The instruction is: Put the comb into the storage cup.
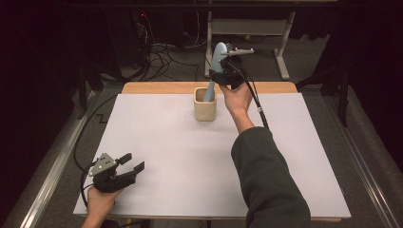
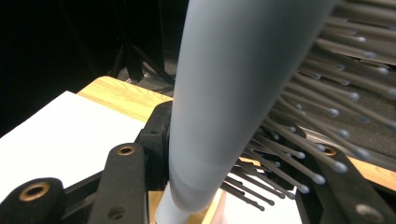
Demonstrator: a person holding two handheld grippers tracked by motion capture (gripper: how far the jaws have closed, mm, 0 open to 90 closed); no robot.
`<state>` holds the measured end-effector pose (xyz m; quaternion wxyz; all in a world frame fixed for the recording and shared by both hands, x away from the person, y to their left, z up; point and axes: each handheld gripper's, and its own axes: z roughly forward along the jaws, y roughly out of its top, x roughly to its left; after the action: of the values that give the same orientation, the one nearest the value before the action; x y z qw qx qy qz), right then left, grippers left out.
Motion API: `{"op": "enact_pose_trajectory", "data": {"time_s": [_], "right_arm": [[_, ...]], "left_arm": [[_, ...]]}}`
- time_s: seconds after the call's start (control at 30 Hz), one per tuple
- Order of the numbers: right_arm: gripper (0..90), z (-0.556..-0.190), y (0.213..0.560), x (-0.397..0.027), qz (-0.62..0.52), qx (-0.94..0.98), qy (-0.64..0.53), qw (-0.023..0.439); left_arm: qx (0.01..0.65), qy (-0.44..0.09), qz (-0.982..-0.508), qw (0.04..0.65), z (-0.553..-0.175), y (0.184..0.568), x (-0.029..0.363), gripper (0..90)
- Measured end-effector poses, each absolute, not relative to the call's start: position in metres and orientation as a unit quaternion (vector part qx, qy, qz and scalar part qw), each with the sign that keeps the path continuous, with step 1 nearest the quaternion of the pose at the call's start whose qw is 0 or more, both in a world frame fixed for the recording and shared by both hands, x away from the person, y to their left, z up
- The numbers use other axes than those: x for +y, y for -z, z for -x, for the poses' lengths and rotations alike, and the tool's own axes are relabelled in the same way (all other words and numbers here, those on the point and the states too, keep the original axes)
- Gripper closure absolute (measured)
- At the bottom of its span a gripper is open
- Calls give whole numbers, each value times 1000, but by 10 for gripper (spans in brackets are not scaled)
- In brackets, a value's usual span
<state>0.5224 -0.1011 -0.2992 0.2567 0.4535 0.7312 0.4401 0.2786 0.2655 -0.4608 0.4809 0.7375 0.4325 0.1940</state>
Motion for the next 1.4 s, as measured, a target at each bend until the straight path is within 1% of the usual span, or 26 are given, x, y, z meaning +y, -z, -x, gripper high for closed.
{"op": "enact_pose_trajectory", "data": {"time_s": [0.47,0.63,0.93,1.4], "right_arm": [[533,-526,309,-103,-469,738,-426,234],[535,-526,313,-104,-473,741,-423,220],[533,-526,317,-102,-470,747,-417,217],[531,-529,335,-103,-479,751,-409,198]], "left_arm": [[432,-193,-739,479,-279,461,265,358],[432,-193,-739,478,-279,461,265,358],[432,-193,-741,477,-279,461,265,358],[431,-193,-742,476,-280,462,264,358]]}}
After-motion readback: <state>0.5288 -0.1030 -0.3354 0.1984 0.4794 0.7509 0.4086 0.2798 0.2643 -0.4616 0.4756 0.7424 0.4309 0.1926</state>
